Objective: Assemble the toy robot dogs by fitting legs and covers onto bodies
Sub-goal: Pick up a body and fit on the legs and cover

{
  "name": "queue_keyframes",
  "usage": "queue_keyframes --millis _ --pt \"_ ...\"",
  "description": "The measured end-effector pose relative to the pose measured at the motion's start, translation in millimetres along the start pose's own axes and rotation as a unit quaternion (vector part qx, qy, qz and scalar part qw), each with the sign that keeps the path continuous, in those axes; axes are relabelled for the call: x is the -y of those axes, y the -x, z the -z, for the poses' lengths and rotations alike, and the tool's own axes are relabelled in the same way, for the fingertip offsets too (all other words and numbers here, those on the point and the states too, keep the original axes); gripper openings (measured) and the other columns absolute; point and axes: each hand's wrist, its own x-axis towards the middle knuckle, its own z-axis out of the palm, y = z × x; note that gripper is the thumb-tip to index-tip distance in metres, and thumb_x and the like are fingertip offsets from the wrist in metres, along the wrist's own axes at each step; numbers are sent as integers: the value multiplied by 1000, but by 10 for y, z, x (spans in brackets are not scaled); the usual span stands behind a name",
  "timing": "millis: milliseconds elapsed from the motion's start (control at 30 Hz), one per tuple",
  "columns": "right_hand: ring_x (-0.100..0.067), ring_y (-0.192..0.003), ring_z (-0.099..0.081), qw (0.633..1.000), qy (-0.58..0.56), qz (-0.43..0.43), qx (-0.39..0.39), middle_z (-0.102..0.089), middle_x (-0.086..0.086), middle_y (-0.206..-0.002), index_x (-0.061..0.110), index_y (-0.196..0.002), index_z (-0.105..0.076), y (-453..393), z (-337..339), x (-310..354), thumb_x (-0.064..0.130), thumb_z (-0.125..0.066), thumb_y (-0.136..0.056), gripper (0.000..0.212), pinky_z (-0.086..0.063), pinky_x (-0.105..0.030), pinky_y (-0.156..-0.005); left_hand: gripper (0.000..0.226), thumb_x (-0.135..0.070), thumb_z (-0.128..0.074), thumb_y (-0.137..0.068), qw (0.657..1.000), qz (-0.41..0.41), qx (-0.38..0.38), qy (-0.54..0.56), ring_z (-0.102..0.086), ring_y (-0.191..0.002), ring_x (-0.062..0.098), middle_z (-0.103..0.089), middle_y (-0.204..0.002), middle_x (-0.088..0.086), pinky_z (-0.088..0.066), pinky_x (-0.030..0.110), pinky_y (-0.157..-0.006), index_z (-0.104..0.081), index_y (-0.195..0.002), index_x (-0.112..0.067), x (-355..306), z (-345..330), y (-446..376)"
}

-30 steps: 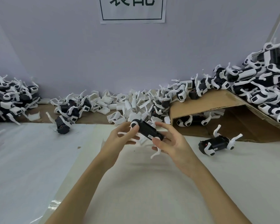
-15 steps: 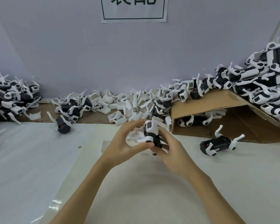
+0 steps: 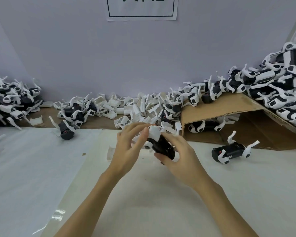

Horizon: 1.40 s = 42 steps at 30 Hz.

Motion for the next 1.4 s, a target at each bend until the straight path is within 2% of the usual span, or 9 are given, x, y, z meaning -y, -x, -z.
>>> queue_keyframes --millis 100,300,500,667,800,933,1067,1167,1400 --pt "-4 -113 -54 999 34 17 -4 -50 12 -115 46 -145 -54 42 -72 44 41 -82 -87 65 -42 -9 -96 41 -58 -59 -97 998 -51 -24 -25 -66 -121 19 -75 -121 -14 -52 51 -102 -73 -123 -30 23 -45 28" --pt "-1 -117 -55 998 -19 6 67 -44 19 -118 49 -148 -45 94 -186 148 60 -75 -85 71 -42 -8 -97 29 -61 -73 -84 987 -19 -157 -36 -67 -83 13 -74 -86 -13 -51 24 -75 -73 -91 -33 100 9 -13" --pt "-6 -105 -61 999 -19 -12 41 -51 14 -115 46 -135 -55 75 -183 201 61 -73 -81 58 -45 -10 -91 60 -72 -74 -71 982 110 -127 91 -63 -79 11 -73 -87 11 -48 27 -76 -76 -88 -15 185 46 -84" --pt "-13 -76 -60 966 -196 -137 101 -65 -8 -86 25 -100 -73 -9 -40 220 51 -57 -104 31 -47 -31 -70 63 -77 -45 -75 985 146 -62 71 -44 -53 1 -52 -56 -20 -32 15 -54 -81 -83 -26 226 0 -76" --pt "-21 -87 -65 891 -295 -257 230 -70 -14 -96 -5 -111 -72 25 14 194 37 -62 -104 43 -51 -37 -81 64 -71 -43 -91 996 64 26 47 -71 -98 7 -78 -102 -13 -53 23 -84 -77 -118 -25 245 -118 -28" --pt "-33 -103 -72 852 -392 -326 116 -75 -23 -118 -7 -124 -69 -14 -109 229 31 -61 -104 43 -51 -45 -91 39 -70 -39 -100 998 -23 -40 -41 -59 -122 9 -64 -127 -19 -46 20 -98 -56 -127 -48 225 -146 -28" --pt "-21 -90 -72 812 -476 -338 -11 -77 -18 -109 -3 -121 -72 -42 -172 230 27 -63 -103 36 -57 -30 -79 41 -62 -57 -98 996 -64 28 -49 -62 -120 16 -63 -128 -12 -49 23 -94 -63 -127 -34 260 -106 8" --pt "-25 -87 -72 768 -544 -336 -34 -74 -22 -109 -8 -124 -69 -36 -127 195 16 -61 -103 32 -61 -30 -79 73 -64 -80 -83 975 -104 89 -175 -58 -121 8 -53 -136 -10 -48 18 -94 -58 -140 -24 303 -189 33" --pt "-34 -114 -73 779 -516 -357 0 -75 -25 -117 -6 -119 -72 -70 -66 134 32 -54 -109 43 -58 -38 -100 40 -26 -86 -90 998 25 -53 -10 -67 -105 -1 -72 -112 -19 -45 8 -87 -65 -123 -33 293 -118 -26"
